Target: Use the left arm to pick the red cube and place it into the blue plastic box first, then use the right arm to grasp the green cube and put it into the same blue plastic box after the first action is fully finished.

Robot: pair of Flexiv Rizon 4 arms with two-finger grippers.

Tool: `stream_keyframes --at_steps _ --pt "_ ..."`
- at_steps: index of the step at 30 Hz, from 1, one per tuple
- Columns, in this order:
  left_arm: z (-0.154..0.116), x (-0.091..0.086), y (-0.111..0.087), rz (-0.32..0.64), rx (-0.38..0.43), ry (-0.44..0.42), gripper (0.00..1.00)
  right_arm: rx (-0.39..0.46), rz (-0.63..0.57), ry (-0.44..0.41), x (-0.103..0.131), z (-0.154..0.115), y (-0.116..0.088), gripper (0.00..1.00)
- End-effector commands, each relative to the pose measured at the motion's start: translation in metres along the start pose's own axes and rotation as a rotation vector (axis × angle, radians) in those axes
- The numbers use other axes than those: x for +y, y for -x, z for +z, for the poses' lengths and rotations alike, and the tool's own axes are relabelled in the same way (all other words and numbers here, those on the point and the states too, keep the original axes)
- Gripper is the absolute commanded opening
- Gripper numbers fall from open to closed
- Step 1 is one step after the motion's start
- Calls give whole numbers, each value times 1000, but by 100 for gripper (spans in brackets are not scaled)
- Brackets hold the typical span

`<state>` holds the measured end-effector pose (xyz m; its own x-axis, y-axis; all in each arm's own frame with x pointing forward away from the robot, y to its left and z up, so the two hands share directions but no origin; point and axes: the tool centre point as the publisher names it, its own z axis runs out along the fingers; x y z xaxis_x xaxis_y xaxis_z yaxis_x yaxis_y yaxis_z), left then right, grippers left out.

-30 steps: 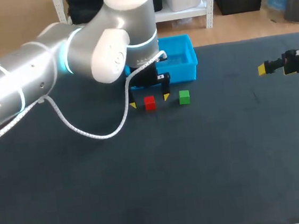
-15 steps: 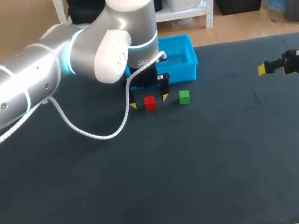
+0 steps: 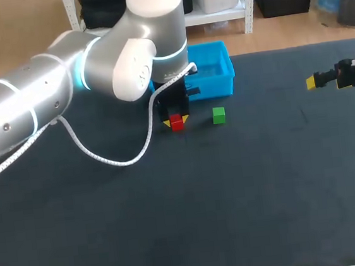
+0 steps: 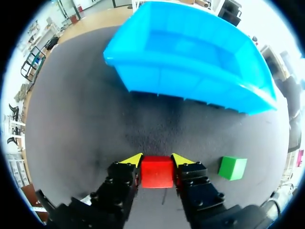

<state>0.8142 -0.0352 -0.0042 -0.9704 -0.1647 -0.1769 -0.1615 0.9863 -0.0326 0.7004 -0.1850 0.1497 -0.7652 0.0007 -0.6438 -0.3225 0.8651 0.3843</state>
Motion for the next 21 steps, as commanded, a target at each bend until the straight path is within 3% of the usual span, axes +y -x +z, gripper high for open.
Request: stream_keyframes --at_steps 1,11,21 --pt "-7 0 0 3 -15 -7 0 1 0 0 0 0 0 100" --pt "-46 8 1 29 -48 -38 0 1 0 0 0 0 0 100" --pt "-103 17 6 57 -106 -88 0 1 0 0 0 0 0 100"
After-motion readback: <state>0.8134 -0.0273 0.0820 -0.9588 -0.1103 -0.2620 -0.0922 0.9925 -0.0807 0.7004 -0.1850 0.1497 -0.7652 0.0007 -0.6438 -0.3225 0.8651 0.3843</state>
